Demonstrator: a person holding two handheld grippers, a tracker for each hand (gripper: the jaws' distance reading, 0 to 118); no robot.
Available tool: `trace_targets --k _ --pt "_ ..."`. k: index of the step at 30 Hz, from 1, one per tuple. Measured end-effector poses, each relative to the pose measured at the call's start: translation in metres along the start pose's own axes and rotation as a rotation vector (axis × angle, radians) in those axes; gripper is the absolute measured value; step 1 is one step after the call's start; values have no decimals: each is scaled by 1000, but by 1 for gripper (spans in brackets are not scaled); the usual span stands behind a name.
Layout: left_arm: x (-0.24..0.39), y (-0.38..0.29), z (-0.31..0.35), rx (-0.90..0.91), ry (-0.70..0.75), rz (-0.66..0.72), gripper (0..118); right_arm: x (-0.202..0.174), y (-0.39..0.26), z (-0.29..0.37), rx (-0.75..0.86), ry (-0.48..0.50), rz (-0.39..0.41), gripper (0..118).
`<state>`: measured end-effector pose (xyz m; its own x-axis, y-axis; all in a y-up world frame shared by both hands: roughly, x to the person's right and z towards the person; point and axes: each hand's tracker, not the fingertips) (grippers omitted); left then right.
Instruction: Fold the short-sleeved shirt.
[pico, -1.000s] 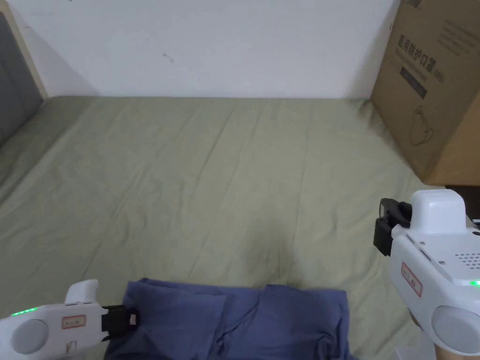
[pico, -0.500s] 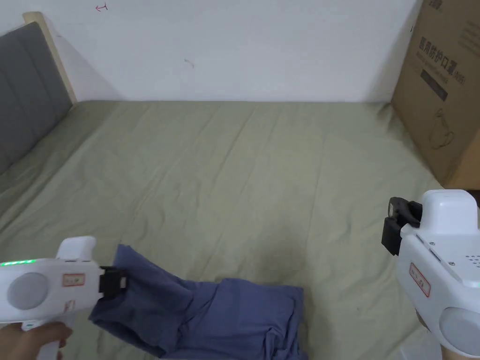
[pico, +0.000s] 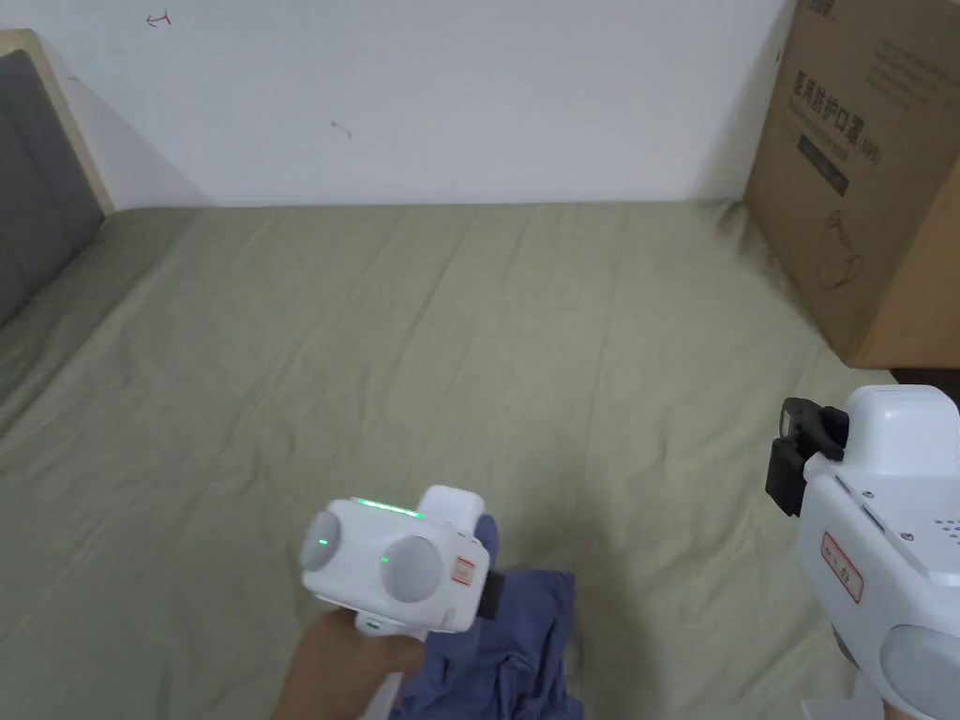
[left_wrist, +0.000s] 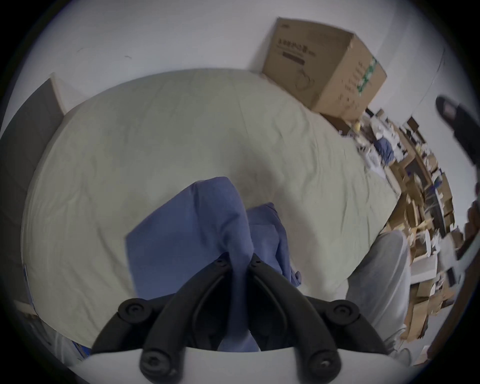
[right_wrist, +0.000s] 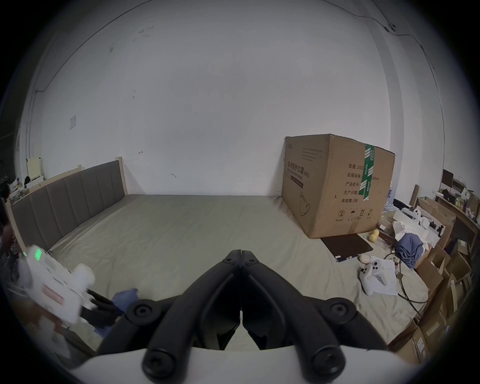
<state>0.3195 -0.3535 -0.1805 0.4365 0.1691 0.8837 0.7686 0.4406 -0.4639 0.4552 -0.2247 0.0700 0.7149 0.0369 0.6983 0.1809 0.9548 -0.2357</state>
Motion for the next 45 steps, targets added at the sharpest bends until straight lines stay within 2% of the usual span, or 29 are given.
trace_targets --k 6,8,10,12,13,15,17,23,26,27,28,29,30,31,41,45 --pt "24 -9 -61 -58 35 -12 7 11 -4 1 -15 -27 -2 0" --pt "26 -11 -64 -65 38 -13 12 13 -5 2 -19 -33 -1 0" --pt "22 -11 -58 -41 -27 -13 47 14 -6 2 -21 -39 -2 0" --pt "21 -8 -48 -27 -155 53 92 15 -6 2 -23 -40 -10 0" --pt "20 -8 -41 -15 -186 87 97 15 -6 2 -23 -40 -12 0" --pt "16 -6 -20 70 -260 120 97 15 -5 3 -20 -40 -11 0" --pt "15 -1 7 185 -264 109 97 12 -2 4 -15 -35 -9 0" --pt "-1 1 73 473 -53 31 97 6 4 7 4 -20 -3 0" --pt "-9 -6 84 575 91 -6 94 5 5 7 9 -14 -6 0" --pt "-14 -10 85 594 105 3 84 4 5 8 10 -13 -7 0" --pt "-16 -11 82 583 84 10 67 4 5 8 9 -13 -7 0" --pt "-22 -12 81 572 67 23 41 4 4 8 8 -11 -6 0" --pt "-26 -15 77 552 47 51 4 4 4 8 8 -11 -4 0" --pt "-29 -20 74 562 48 72 0 4 4 8 7 -11 -3 0" --pt "-7 -55 -8 411 58 59 0 9 0 8 -7 -6 -7 0" --pt "10 -62 -43 368 42 11 0 16 -4 5 -21 -15 -6 0"
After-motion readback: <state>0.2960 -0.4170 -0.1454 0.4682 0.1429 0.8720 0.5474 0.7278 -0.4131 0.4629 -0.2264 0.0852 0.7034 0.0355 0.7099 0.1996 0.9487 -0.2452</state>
